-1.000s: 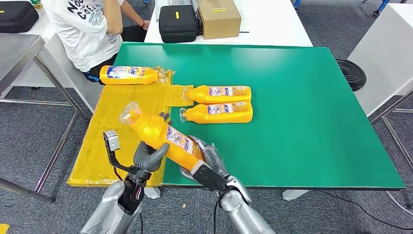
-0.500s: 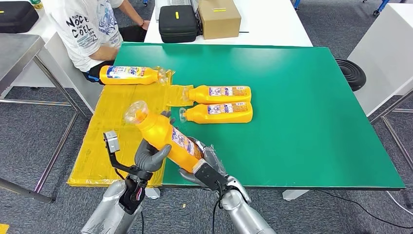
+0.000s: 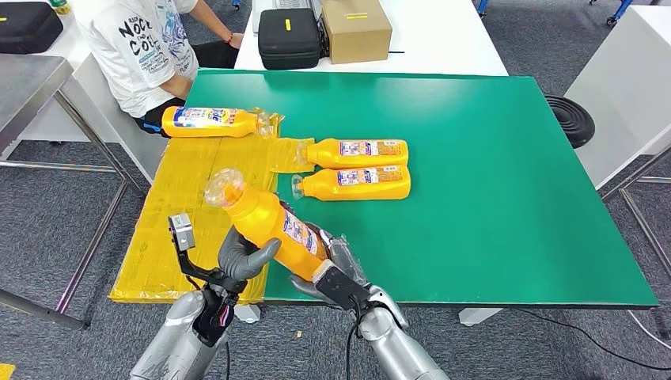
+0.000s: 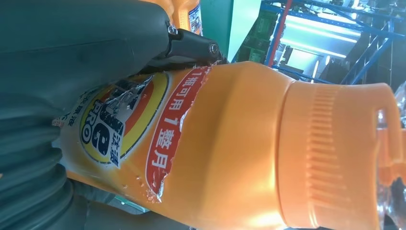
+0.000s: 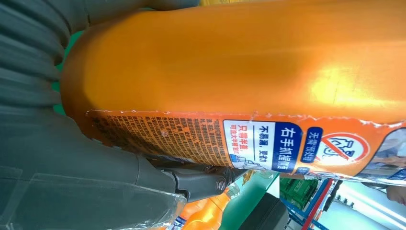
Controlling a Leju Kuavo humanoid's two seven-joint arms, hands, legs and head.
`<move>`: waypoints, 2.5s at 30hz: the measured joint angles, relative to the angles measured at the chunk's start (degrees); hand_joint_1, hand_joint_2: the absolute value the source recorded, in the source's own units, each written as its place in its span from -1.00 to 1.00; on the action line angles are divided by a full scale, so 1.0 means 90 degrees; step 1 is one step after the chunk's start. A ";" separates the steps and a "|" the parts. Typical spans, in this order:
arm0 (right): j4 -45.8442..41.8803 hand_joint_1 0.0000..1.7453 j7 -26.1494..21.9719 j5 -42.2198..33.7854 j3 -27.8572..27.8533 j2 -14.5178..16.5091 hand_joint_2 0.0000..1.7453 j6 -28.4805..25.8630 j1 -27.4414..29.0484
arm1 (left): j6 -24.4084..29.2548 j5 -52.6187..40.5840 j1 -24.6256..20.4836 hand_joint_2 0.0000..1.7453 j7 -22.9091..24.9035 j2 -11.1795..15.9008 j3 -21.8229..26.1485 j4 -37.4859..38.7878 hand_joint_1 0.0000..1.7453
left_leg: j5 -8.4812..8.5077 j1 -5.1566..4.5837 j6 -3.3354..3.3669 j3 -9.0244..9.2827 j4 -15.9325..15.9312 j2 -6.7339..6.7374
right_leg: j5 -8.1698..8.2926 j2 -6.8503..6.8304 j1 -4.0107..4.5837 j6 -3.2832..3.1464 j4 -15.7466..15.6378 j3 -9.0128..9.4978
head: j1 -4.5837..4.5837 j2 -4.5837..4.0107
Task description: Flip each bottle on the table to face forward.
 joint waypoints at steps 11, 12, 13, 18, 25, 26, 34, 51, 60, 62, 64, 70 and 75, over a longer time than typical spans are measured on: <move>0.0045 -1.00 0.0003 0.0090 -0.0003 0.0013 -1.00 -0.0144 -0.0041 | -0.0098 -0.0445 0.0000 1.00 -0.0093 0.0016 -0.0025 -0.0066 1.00 | 0.0000 0.0000 0.0000 -0.0002 0.0000 -0.0001 | 0.0000 -0.0001 0.0000 0.0000 0.0000 0.0000 | 0.0001 0.0000; 0.0043 -1.00 0.0013 0.0114 -0.0003 0.0019 -1.00 -0.0194 -0.0043 | -0.0083 -0.0494 0.0000 1.00 -0.0094 0.0019 -0.0033 -0.0081 1.00 | 0.0000 0.0000 0.0000 -0.0002 0.0000 0.0000 | 0.0000 0.0000 0.0000 0.0000 0.0000 0.0000 | 0.0001 0.0000; 0.0041 -1.00 0.0019 0.0128 -0.0003 0.0026 -1.00 -0.0226 -0.0044 | -0.0066 -0.0532 0.0000 1.00 -0.0096 0.0022 -0.0041 -0.0095 1.00 | 0.0000 0.0000 0.0000 -0.0001 0.0000 0.0000 | 0.0000 0.0000 0.0000 0.0000 0.0000 0.0000 | 0.0001 0.0000; -0.0002 -1.00 0.0024 0.0150 -0.0003 0.0050 -1.00 -0.0294 -0.0038 | 0.0026 -0.0677 0.0000 1.00 -0.0101 0.0039 -0.0049 -0.0149 1.00 | 0.0000 0.0000 0.0000 -0.0001 0.0000 0.0000 | 0.0000 0.0000 0.0000 0.0000 0.0000 0.0000 | 0.0001 0.0000; -0.0758 -1.00 0.0153 0.0268 -0.0001 0.0035 -1.00 -0.0335 0.0234 | 0.0351 -0.1141 -0.0011 1.00 -0.0103 0.0138 0.0004 -0.0313 1.00 | 0.0000 0.0000 0.0000 -0.0001 0.0000 0.0000 | -0.0001 0.0000 0.0000 0.0000 0.0001 -0.0001 | 0.0001 0.0000; -0.0864 -1.00 0.0170 0.0274 -0.0001 0.0027 -1.00 -0.0335 0.0270 | 0.0357 -0.1162 -0.0013 1.00 -0.0102 0.0155 0.0019 -0.0337 1.00 | 0.0000 0.0000 0.0000 -0.0001 0.0000 0.0000 | -0.0001 0.0000 0.0000 -0.0001 0.0000 -0.0002 | 0.0001 0.0000; -0.1278 -1.00 0.0192 0.0284 0.0002 -0.0005 -1.00 -0.0335 0.0398 | 0.0357 -0.1196 -0.0024 1.00 -0.0099 0.0218 0.0062 -0.0421 1.00 | 0.0000 0.0000 0.0000 -0.0001 0.0000 0.0000 | 0.0000 0.0000 0.0000 0.0000 0.0000 -0.0001 | 0.0001 0.0000; -0.2164 -1.00 0.0569 0.0698 0.0083 -0.0198 -1.00 -0.0254 0.0802 | 0.2127 -0.3543 -0.1087 1.00 -0.0200 0.0747 0.0639 -0.0671 1.00 | 0.0008 0.0006 -0.0004 -0.0001 0.0000 0.0000 | 0.0003 0.0000 0.0004 -0.0002 0.0004 -0.0005 | 0.0002 0.0000; -0.2525 -1.00 0.0720 0.0834 0.0053 -0.0277 -1.00 -0.0067 0.0995 | 0.2688 -0.4916 -0.2801 1.00 -0.0084 0.1330 0.0832 -0.0241 1.00 | 0.0018 0.0007 -0.0001 -0.0006 0.0000 0.0000 | 0.0008 0.0000 0.0004 -0.0003 0.0006 -0.0007 | 0.0002 0.0000; -0.2569 -1.00 0.0760 0.0866 0.0043 -0.0277 -1.00 -0.0060 0.1004 | 0.2868 -0.5069 -0.2939 1.00 -0.0078 0.1364 0.0850 -0.0167 1.00 | 0.0018 0.0006 -0.0001 -0.0008 0.0000 -0.0001 | 0.0008 -0.0001 0.0004 -0.0003 0.0006 -0.0007 | 0.0002 0.0000; -0.2613 -1.00 0.0780 0.0892 0.0025 -0.0276 -1.00 -0.0056 0.1017 | 0.3052 -0.5252 -0.3038 1.00 -0.0062 0.1394 0.0859 -0.0092 1.00 | 0.0017 0.0006 -0.0002 -0.0009 0.0000 -0.0001 | 0.0007 -0.0001 0.0004 -0.0003 0.0006 -0.0008 | 0.0002 0.0000; -0.2773 -1.00 0.0820 0.0855 -0.0108 -0.0275 -1.00 -0.0029 0.1089 | 0.3270 -0.6856 -0.3287 1.00 0.0281 0.1559 0.0633 0.0164 1.00 | 0.0016 0.0006 -0.0002 -0.0009 0.0000 0.0000 | 0.0006 -0.0001 0.0005 -0.0004 0.0005 -0.0011 | 0.0002 0.0000; -0.2902 -1.00 0.0795 0.0708 -0.0324 -0.0280 -1.00 0.0035 0.1116 | 0.2864 -0.8291 -0.3303 1.00 0.0500 0.1795 -0.0072 0.0577 1.00 | 0.0016 0.0006 -0.0002 -0.0008 0.0000 0.0002 | 0.0007 0.0000 0.0004 -0.0004 0.0005 -0.0011 | 0.0001 0.0000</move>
